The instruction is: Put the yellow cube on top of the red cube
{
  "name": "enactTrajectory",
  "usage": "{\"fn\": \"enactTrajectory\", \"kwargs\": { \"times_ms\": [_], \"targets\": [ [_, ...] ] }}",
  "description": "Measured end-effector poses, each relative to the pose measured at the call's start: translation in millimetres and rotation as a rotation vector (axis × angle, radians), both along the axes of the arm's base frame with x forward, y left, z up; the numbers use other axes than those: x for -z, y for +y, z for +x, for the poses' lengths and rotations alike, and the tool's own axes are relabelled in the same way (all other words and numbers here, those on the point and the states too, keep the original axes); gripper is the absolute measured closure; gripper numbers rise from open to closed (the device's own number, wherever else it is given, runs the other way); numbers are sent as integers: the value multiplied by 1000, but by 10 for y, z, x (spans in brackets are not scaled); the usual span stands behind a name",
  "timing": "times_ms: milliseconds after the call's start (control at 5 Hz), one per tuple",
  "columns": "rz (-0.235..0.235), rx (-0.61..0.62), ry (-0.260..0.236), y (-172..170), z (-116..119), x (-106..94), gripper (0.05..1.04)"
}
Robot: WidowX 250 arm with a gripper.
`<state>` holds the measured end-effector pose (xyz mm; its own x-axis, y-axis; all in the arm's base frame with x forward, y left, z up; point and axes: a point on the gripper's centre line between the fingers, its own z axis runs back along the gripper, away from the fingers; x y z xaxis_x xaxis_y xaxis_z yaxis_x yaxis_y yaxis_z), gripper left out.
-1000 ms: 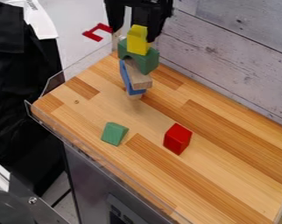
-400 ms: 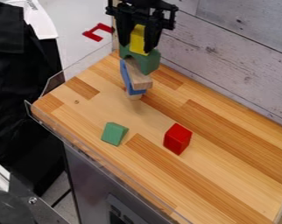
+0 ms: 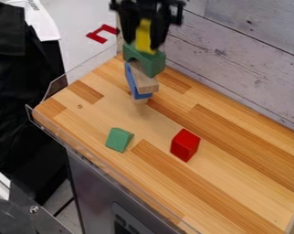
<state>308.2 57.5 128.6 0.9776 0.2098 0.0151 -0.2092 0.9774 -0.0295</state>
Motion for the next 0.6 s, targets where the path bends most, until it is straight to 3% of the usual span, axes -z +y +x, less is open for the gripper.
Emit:
{"fn": "enactTrajectory", "kwargs": {
  "times_ms": [200,400,600],
  "targets": [
    [31,19,-13,-46,-100,-220,530],
    [29,88,-28,-219,-189,-369,530],
    [34,178,6,-425,-245,-297,530]
  ]
}}
